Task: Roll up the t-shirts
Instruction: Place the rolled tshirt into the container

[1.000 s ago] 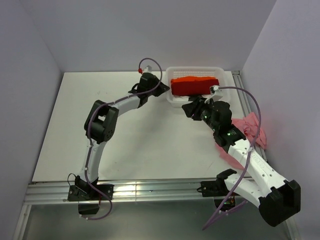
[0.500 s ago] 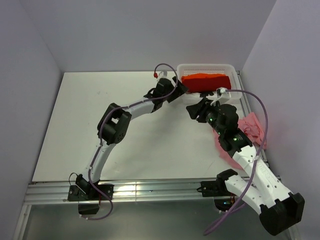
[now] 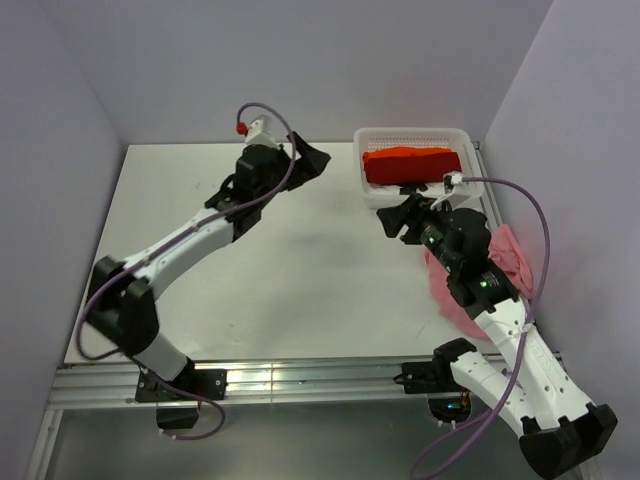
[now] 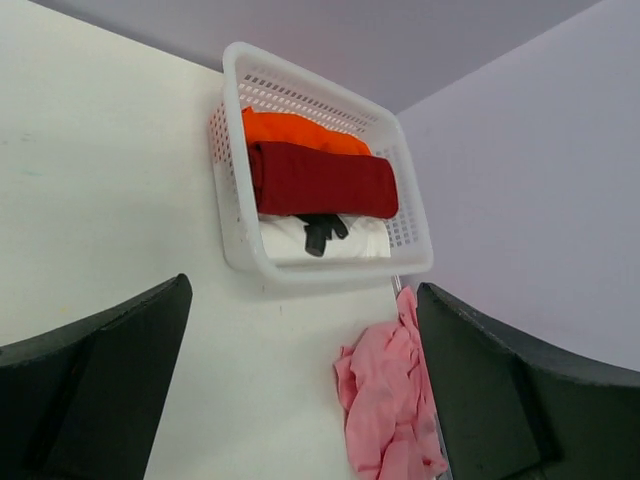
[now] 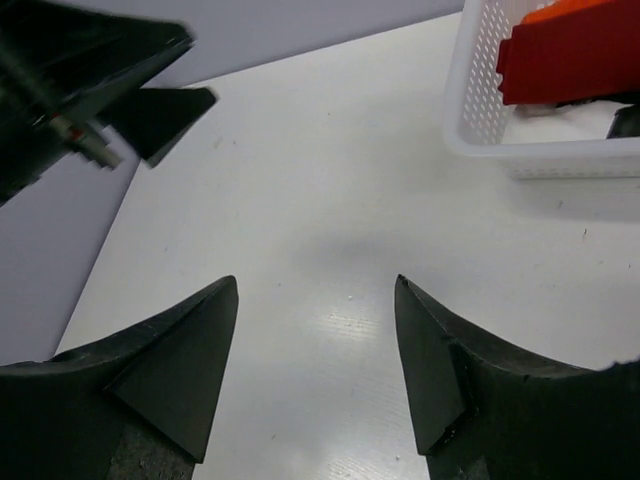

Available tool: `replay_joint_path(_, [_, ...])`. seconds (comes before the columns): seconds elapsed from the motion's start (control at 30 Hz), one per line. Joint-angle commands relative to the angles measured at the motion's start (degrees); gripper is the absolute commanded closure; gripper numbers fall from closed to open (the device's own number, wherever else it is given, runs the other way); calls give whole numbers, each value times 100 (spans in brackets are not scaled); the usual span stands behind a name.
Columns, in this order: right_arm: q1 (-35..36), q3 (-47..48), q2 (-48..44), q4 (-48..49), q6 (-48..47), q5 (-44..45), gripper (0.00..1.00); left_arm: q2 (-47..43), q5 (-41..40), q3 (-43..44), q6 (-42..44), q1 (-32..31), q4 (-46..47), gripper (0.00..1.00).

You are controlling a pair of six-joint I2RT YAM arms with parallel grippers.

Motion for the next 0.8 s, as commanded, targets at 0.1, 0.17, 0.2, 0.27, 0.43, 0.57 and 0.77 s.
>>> replay_joint_path(0.1, [-39,69,-824,-106,20,244,29,-2075,-427,-1505,762,-26,-550,1])
replay_joint_path(0.17, [-39,-106,-1184,-149,47,306,29,-2848,-681,-2059,868,-26,-700,0])
replay_joint_path(0.2, [-30,-168,-1290,-176,73,315,29,-3105,-761,-2245,877,-18,-892,1])
replay_joint_path(0.27, [-39,-335,-1501,-272,91,385,29,-3641,-945,-2606,895,-26,-1051,1])
replay_joint_path(0.43, [-30,-817,-2178,-536,249,728,29,-5426,-1219,-3687,764,-18,-1875,0])
replay_joint_path(0.57, [-30,-1196,-2626,-624,355,887,29,-6550,-1473,-4110,667,-9,-2632,0])
replay_joint_path(0.77, [-39,-1575,-2988,-738,407,939,29,-7361,-1825,-4119,509,-17,-3591,1])
